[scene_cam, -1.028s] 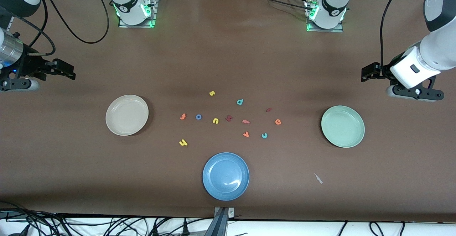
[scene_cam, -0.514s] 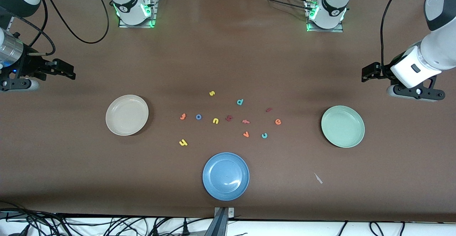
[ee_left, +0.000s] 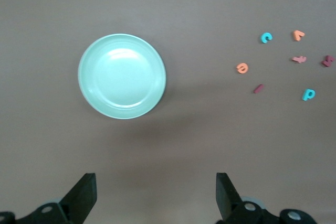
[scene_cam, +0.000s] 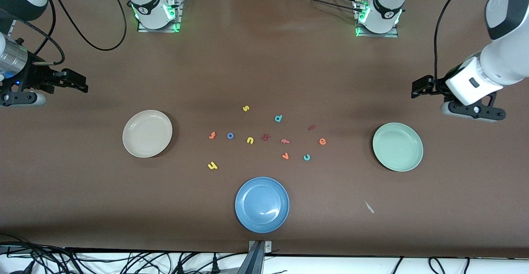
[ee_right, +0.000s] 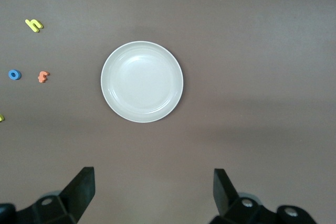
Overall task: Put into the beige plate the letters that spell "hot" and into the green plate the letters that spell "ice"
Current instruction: 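Lower the left gripper to pink i while the right gripper reaches orange f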
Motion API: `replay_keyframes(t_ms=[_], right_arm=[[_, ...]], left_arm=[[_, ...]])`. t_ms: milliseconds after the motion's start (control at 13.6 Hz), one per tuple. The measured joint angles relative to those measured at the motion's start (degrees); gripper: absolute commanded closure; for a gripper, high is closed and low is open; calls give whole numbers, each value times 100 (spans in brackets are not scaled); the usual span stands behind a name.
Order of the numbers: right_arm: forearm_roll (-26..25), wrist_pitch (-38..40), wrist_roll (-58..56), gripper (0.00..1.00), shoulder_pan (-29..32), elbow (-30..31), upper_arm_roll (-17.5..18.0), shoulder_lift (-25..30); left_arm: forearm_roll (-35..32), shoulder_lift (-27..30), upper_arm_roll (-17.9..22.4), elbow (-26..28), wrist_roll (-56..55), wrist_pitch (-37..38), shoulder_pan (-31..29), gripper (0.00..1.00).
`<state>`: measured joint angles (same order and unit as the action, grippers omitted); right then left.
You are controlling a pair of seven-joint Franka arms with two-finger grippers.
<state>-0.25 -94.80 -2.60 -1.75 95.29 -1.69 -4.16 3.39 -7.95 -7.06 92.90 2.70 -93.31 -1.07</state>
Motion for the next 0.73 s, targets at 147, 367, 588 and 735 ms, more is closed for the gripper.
replay_keyframes(t_ms=[147, 367, 588, 735], right_arm=[[6, 42, -2, 0, -28, 4, 29, -101], [75, 219, 9, 0, -230, 11, 61, -428], [652, 244, 364, 0, -427, 18, 68, -710], [1030, 176, 711, 0, -469, 18, 68, -874]], left_arm=[[18, -150, -177, 140, 3, -268, 17, 0], [19, -467, -403, 463, 54, -813, 272, 0], [19, -879, -426, 707, 271, -1420, 644, 0], [19, -1167, -430, 843, 335, -1922, 866, 0]])
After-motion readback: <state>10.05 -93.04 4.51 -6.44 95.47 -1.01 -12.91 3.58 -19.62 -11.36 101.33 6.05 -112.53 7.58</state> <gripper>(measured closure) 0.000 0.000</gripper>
